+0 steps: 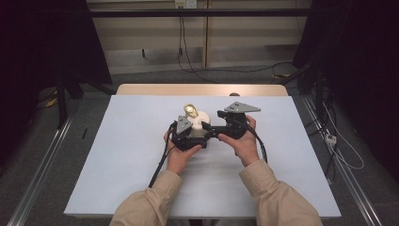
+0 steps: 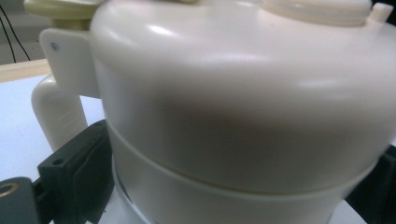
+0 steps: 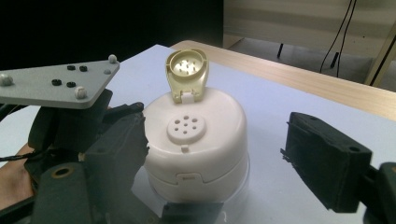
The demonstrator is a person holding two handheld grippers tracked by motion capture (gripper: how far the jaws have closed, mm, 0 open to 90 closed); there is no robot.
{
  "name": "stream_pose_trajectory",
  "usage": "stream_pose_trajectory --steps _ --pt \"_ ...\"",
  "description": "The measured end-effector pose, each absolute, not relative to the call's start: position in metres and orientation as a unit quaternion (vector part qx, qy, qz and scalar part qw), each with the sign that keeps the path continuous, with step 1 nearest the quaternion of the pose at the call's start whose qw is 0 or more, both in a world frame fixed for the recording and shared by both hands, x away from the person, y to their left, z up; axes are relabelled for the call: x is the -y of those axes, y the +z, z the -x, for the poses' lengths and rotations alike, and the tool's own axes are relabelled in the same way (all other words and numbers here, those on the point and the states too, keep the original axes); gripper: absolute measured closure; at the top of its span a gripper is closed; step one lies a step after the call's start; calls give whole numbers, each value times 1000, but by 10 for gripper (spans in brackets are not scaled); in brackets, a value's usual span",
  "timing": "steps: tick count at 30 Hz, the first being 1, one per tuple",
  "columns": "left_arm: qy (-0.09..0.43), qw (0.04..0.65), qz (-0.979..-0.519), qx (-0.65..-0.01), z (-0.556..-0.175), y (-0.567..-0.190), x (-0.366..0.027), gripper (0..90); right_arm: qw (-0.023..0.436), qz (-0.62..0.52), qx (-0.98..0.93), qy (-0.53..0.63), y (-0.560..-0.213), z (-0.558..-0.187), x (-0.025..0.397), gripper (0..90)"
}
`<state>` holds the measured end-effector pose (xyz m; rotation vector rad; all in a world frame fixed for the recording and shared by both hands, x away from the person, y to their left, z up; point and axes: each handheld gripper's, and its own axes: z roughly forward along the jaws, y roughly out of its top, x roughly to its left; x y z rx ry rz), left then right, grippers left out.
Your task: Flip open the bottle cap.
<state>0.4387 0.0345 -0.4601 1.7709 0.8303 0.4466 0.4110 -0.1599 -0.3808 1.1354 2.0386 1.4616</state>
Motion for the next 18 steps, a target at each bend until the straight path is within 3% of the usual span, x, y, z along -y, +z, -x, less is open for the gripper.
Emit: stream_pose_trajectory --steps 18 --pt "177 519 -757 -354 -435 -460 -39 33 192 -398 -730 522 -382 -403 162 195"
